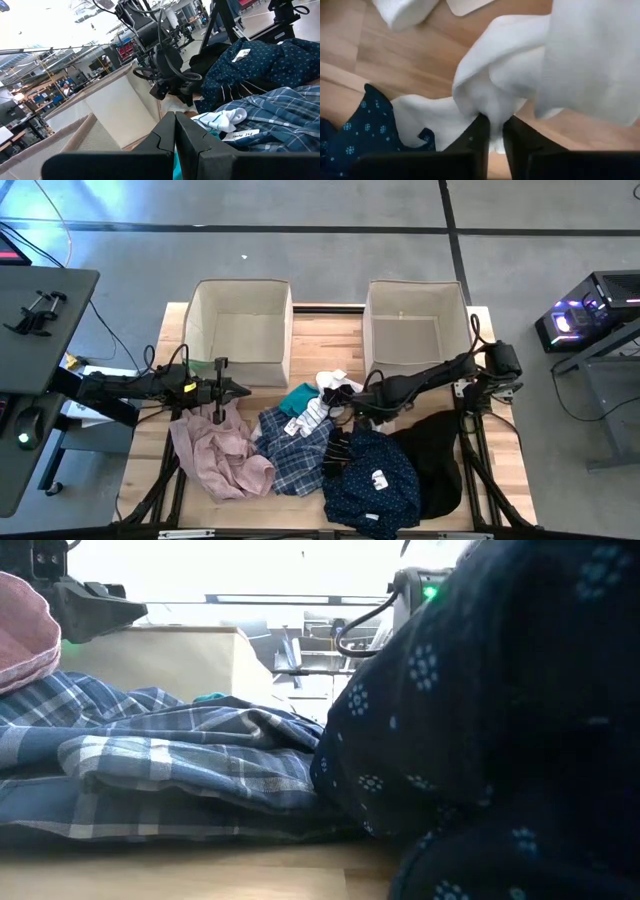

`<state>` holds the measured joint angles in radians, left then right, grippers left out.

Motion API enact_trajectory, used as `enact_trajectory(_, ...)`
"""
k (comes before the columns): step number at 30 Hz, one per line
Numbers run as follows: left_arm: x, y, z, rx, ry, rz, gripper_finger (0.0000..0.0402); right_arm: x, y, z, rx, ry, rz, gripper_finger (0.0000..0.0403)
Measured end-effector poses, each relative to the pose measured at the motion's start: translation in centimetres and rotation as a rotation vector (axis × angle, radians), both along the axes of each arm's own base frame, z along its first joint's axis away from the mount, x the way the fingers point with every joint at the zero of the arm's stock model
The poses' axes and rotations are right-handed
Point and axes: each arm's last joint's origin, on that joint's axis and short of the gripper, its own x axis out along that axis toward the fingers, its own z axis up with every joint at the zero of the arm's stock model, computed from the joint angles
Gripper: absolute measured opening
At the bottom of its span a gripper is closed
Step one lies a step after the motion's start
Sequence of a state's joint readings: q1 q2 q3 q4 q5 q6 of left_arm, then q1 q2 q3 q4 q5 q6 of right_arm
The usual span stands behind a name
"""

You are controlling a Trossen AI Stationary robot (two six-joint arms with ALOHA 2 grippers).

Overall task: Sort clothes
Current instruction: Put the white sock into the right laundry organizer

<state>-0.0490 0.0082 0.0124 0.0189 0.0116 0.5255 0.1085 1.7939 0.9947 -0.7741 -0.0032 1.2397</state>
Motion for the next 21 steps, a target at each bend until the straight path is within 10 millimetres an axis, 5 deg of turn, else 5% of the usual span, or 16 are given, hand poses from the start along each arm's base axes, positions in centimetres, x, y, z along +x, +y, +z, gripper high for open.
enact_trajectory(7, 0.0, 0.0, 0.0, -0.001, 0.000, 0.000, 0.0000, -0.3, 0.3, 1.9, 0.013, -0.012, 0.044, 0.0004)
enact_trajectory(21, 0.0, 0.0, 0.0, -0.002, 0.000, 0.000, 0.0000, -1.9, 1.4, 13.5, 0.218, -0.158, 0.143, 0.0001)
